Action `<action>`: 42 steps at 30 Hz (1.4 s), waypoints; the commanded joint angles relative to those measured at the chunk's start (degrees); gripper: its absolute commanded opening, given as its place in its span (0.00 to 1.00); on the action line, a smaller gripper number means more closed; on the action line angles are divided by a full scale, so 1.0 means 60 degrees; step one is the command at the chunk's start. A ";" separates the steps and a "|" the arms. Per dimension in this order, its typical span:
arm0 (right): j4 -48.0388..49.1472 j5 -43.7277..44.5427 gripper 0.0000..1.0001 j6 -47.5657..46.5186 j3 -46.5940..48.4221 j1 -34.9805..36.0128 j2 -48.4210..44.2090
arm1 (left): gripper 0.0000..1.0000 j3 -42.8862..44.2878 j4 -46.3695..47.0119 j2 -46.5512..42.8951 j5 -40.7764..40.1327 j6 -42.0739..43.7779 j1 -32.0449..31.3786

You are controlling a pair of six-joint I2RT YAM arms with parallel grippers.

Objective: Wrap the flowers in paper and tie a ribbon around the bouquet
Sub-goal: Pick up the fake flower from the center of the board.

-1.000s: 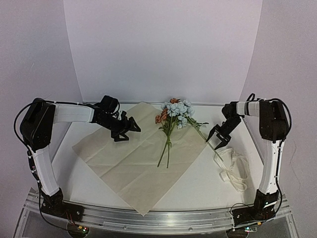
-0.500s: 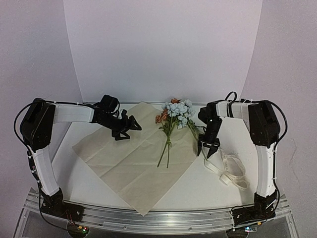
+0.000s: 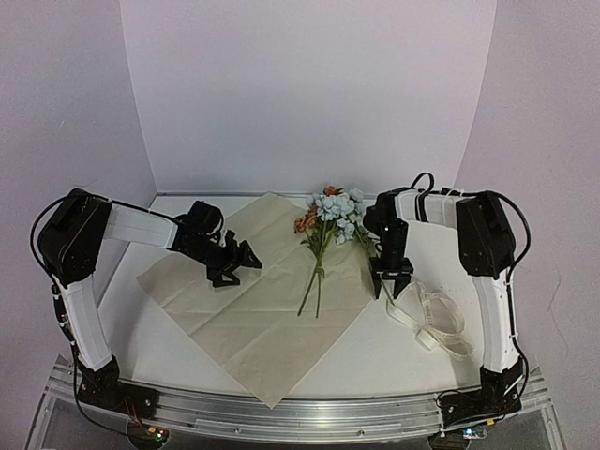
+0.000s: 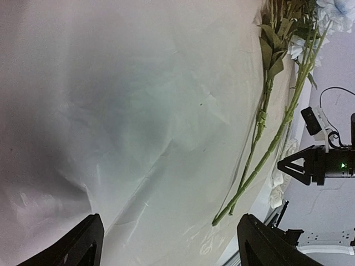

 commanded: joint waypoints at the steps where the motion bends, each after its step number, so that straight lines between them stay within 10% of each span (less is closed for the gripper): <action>1: -0.0324 -0.0470 0.51 -0.0138 0.0277 -0.0138 -0.0120 | 0.86 -0.0167 0.0715 -0.0597 0.0114 -0.0225 0.0009; 19: 0.1985 -0.1455 0.43 0.1597 -0.2636 -0.0377 -0.0937 | 0.86 -0.0523 0.1091 -0.0800 0.0167 -0.0524 -0.0068; 34: 0.2570 -0.0718 0.00 0.1423 -0.3233 0.0508 -0.1380 | 0.84 -0.1221 0.1464 -0.0956 -0.0189 -0.0953 -0.0425; 42: 0.2336 -0.0561 0.00 0.0554 -0.2860 0.0593 -0.1954 | 0.83 -0.1522 0.1767 -0.1020 -0.0368 -0.1249 -0.0721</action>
